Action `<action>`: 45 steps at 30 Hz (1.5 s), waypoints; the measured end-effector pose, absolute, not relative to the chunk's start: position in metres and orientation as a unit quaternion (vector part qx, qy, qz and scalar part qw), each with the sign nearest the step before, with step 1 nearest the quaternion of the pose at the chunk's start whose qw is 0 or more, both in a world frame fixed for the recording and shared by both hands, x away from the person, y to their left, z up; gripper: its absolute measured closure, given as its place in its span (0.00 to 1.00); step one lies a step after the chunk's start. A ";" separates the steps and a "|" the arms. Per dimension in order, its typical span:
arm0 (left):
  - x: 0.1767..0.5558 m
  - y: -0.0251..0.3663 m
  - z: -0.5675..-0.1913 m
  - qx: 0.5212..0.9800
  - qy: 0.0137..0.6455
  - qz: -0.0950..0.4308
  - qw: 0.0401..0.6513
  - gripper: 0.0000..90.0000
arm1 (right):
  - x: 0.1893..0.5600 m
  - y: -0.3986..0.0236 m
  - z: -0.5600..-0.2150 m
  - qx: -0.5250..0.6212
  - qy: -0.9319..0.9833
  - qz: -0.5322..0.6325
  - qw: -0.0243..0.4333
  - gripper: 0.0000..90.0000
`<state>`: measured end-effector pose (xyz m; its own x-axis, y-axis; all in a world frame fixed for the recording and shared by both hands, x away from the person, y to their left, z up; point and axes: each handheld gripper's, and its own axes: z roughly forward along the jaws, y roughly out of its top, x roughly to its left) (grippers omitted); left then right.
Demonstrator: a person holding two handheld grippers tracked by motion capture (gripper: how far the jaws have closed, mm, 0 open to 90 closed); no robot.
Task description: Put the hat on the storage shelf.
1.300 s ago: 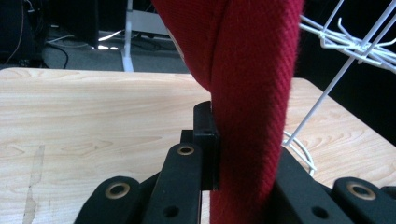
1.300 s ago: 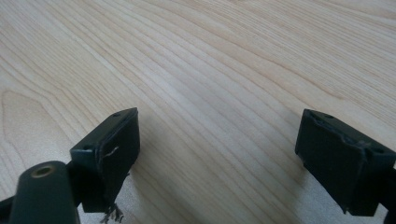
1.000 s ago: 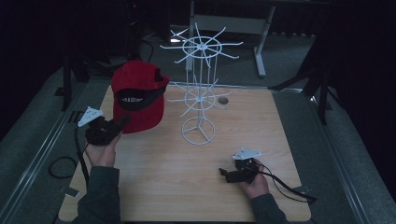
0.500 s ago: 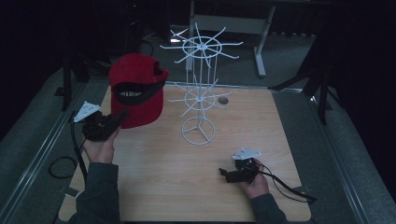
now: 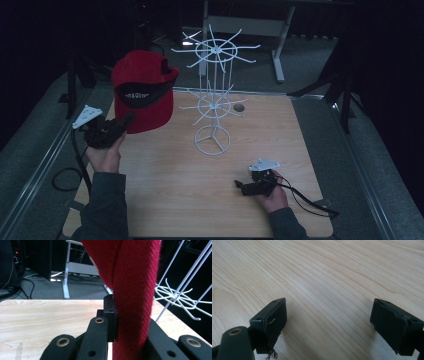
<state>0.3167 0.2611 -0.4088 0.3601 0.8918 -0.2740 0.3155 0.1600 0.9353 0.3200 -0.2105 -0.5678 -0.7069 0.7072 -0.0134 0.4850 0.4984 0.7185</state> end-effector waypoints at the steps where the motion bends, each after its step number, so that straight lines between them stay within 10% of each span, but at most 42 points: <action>1: 0.317 0.261 -0.408 0.596 0.505 0.253 0.571 0.95 | 0.320 -0.210 -0.568 0.350 0.852 0.358 0.155 0.15; 45: 0.318 0.258 -0.352 0.567 0.489 0.270 0.605 0.95 | 0.320 -0.210 -0.568 0.350 0.852 0.358 0.155 0.15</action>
